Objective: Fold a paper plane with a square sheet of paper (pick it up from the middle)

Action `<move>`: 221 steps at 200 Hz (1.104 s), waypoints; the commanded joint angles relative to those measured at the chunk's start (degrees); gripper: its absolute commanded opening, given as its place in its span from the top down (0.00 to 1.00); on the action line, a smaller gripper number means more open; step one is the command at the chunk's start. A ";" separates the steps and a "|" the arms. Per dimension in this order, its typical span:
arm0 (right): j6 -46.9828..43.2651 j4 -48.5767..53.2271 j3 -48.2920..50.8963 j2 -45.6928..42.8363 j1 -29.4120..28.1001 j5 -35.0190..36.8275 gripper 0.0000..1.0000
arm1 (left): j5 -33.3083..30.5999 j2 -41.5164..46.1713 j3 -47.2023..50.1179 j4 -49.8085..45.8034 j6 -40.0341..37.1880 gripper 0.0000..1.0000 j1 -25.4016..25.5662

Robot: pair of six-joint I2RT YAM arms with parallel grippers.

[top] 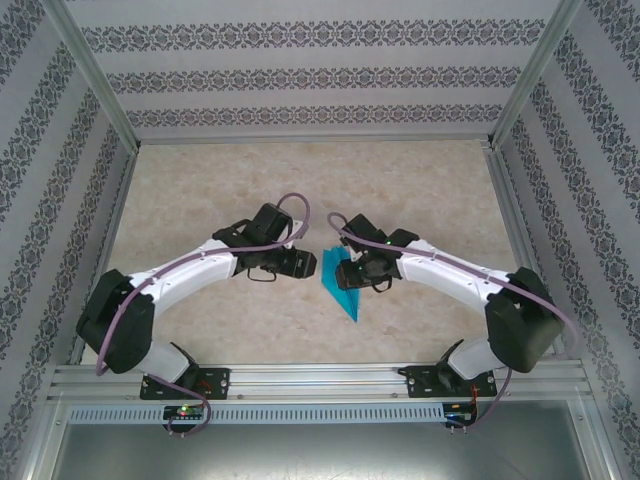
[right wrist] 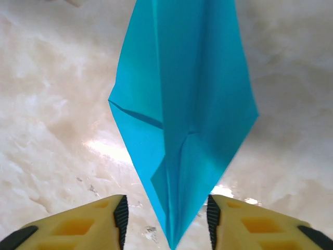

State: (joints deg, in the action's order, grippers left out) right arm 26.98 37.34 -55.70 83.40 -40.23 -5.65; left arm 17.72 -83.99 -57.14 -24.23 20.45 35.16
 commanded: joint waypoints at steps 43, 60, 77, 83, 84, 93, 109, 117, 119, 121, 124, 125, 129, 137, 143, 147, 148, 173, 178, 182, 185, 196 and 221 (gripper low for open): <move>-15.72 -6.15 4.84 -12.18 14.59 -1.31 0.34 | -25.78 7.01 0.06 -1.54 -10.23 0.00 -6.84; -18.32 -11.30 7.94 -15.03 19.21 0.20 0.27 | -28.81 7.18 2.84 2.53 -10.25 0.00 -10.57; -18.12 -16.66 10.49 -16.65 25.76 -2.38 0.26 | -31.24 7.50 6.77 8.05 -10.54 0.00 -14.61; -17.59 -18.67 11.28 -17.01 27.92 -3.13 0.26 | -30.67 7.62 7.99 9.80 -10.21 0.00 -16.48; -17.58 -18.95 11.34 -17.07 28.23 -3.13 0.26 | -30.52 7.66 8.22 9.94 -10.14 0.00 -16.77; -17.78 -21.92 12.27 -17.29 30.08 -1.10 0.24 | -29.69 8.02 9.74 12.02 -9.86 0.00 -19.04; -19.71 -28.41 15.18 -16.99 32.24 3.64 0.07 | -29.93 8.33 13.08 17.41 -11.41 0.00 -22.01; -20.50 -31.19 16.31 -16.50 33.61 5.25 0.05 | -29.22 7.86 14.27 19.36 -11.55 0.00 -23.78; -20.66 -31.72 16.43 -16.38 34.05 5.51 0.05 | -29.09 7.74 14.54 20.05 -11.56 0.00 -24.29; -20.72 -32.13 16.55 -16.24 34.38 5.66 0.05 | -29.02 7.57 14.88 20.61 -11.70 0.00 -24.64; -20.82 -32.79 16.77 -15.97 34.87 6.01 0.05 | -28.92 7.32 15.22 21.35 -11.99 0.00 -25.19; -20.82 -33.00 16.81 -15.93 35.00 6.23 0.05 | -28.90 7.24 15.40 21.69 -12.09 0.00 -25.34; -20.88 -34.18 17.22 -15.67 35.69 6.96 0.05 | -28.78 6.82 15.89 23.24 -12.39 0.00 -25.91; -21.30 -37.49 18.57 -15.21 36.70 8.10 0.04 | -28.55 6.43 15.80 24.05 -12.95 0.00 -26.99; -21.31 -40.43 19.73 -14.83 37.38 8.86 0.03 | -28.53 6.14 16.52 26.58 -13.94 0.00 -27.49; -21.21 -42.22 20.39 -14.57 37.95 9.06 0.03 | -28.48 5.83 16.98 28.24 -14.37 0.00 -27.82; -21.15 -42.64 20.60 -14.48 38.03 9.07 0.03 | -28.46 5.66 17.15 28.65 -14.46 0.00 -27.89; -21.31 -51.94 23.29 -11.72 40.49 9.39 0.02 | -27.77 1.71 18.56 34.72 -16.19 0.00 -30.14; -21.41 -53.83 23.74 -11.05 40.76 9.23 0.03 | -27.58 0.90 19.00 36.22 -16.75 0.00 -30.25; -21.57 -55.27 24.14 -10.40 41.04 9.05 0.03 | -27.48 0.23 19.36 37.36 -16.98 0.00 -30.34; -21.61 -56.28 24.35 -10.00 41.23 8.84 0.03 | -27.41 -0.11 19.62 38.13 -17.16 0.00 -30.37; -21.40 -59.92 25.28 -8.65 41.87 7.73 0.02 | -26.99 -1.62 19.86 40.34 -17.76 0.00 -30.34; -21.64 -66.36 26.69 -4.92 42.15 7.00 0.03 | -25.63 -4.30 19.61 43.34 -18.16 0.00 -30.75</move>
State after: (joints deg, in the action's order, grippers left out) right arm 6.79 -17.12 -30.44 75.77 1.41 1.93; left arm -9.58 -86.61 -37.60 11.31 4.47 5.48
